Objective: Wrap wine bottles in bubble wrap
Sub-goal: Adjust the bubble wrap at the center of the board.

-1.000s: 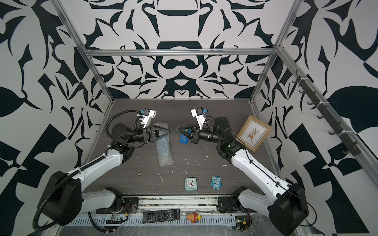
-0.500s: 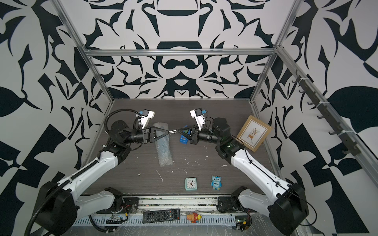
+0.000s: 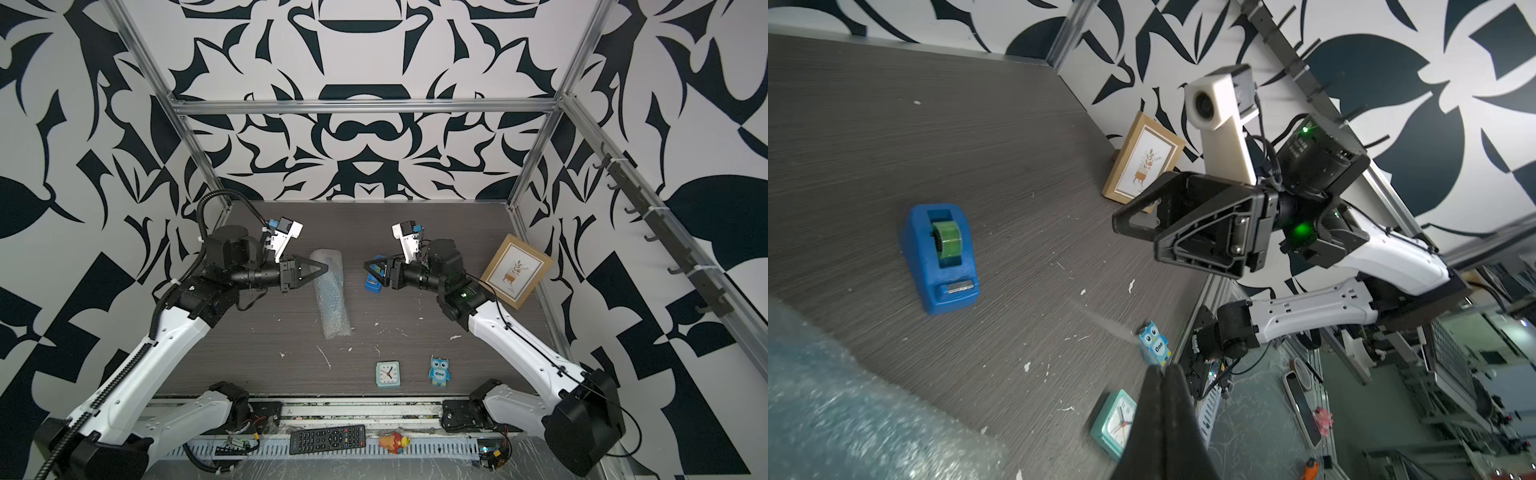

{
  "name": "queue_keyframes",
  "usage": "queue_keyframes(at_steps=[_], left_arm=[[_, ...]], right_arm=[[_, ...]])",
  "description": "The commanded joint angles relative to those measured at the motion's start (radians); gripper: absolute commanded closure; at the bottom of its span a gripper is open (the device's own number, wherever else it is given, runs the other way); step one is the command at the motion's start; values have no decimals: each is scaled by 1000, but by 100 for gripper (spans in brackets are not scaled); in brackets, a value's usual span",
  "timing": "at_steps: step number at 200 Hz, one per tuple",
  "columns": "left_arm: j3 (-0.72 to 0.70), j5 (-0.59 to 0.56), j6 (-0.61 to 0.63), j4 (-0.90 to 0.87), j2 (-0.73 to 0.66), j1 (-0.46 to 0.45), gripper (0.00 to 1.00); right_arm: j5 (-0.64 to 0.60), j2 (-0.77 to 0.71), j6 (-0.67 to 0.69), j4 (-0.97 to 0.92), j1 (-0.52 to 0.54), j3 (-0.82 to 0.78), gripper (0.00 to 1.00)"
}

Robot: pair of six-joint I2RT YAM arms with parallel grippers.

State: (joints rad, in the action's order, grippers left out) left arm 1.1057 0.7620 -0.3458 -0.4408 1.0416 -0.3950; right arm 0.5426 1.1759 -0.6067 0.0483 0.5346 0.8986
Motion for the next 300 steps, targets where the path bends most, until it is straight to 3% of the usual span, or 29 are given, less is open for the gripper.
queue_keyframes(at_steps=[1,35,57,107,142,206,272,300], left_arm=[[111,-190,216,-429,11,5,100],[191,-435,281,-657,18,7,100],[176,-520,274,-701,2,7,100],[101,-538,268,-668,-39,13,100],[82,-536,287,-662,-38,16,100],[50,-517,319,-630,-41,27,100],[33,-517,338,-631,-78,35,100],[21,-524,338,-638,-100,38,100]], right_arm=[[-94,75,-1,-175,15,75,42],[-166,252,7,-249,126,145,28],[-164,395,-22,-254,180,208,17],[-151,651,-82,-276,230,354,15],[-188,743,-107,-338,240,427,3],[-110,861,-226,-310,263,455,1],[-37,914,-404,-156,271,381,1],[-52,912,-396,-165,277,392,14]])
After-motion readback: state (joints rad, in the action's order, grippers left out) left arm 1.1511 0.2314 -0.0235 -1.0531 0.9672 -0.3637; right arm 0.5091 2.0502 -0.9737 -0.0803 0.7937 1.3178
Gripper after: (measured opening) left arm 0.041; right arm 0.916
